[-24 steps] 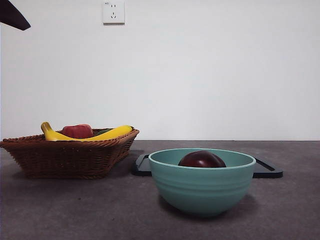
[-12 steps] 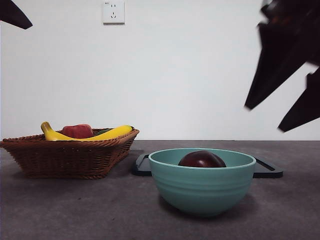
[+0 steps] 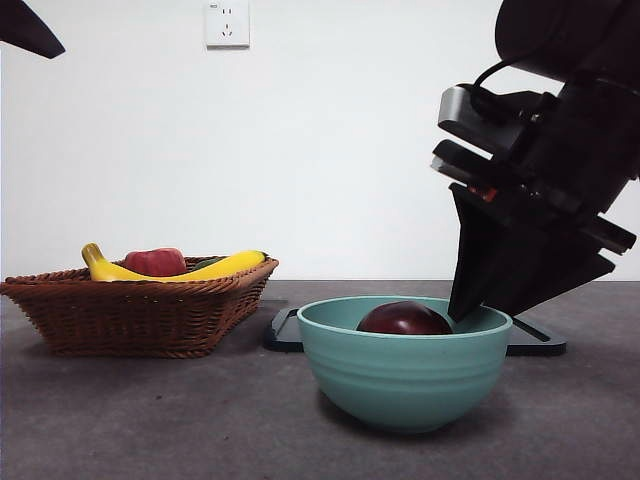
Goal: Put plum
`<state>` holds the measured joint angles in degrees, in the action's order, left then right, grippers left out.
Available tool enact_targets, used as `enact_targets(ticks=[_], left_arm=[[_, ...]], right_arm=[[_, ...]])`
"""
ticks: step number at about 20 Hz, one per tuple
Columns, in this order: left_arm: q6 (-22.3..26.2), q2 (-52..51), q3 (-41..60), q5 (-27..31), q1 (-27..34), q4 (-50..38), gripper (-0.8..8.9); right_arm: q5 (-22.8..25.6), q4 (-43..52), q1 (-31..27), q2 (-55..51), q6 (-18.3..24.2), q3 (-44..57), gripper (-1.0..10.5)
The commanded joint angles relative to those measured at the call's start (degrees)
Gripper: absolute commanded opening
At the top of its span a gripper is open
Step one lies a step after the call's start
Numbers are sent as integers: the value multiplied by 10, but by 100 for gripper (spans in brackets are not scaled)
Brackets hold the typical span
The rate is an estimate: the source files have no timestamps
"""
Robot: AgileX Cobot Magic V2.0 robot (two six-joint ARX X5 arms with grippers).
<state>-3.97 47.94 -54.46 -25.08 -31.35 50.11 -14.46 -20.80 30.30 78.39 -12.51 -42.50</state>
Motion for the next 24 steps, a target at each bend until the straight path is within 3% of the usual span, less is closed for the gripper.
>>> enact_targets(ticks=[1,4,11,17,24], left_arm=[[0,3,-4,-3,-3,-8,402],[0,3,-4,-3,-3,-13,402],[0,3,-4,-3,-3,-17,402],[0,3,-4,-3,-3,-17,403],[0,3,-4,-3,-3,-17,403]], right_arm=[[-1,9,9,15,-10,-3,98],[-1,15,16,17,-10,-3,4],[15,9,13,9,-17,-53,4],[40,-13,-42,40,-1,-157,4],[40,-24,-94,166,24,-277,4]])
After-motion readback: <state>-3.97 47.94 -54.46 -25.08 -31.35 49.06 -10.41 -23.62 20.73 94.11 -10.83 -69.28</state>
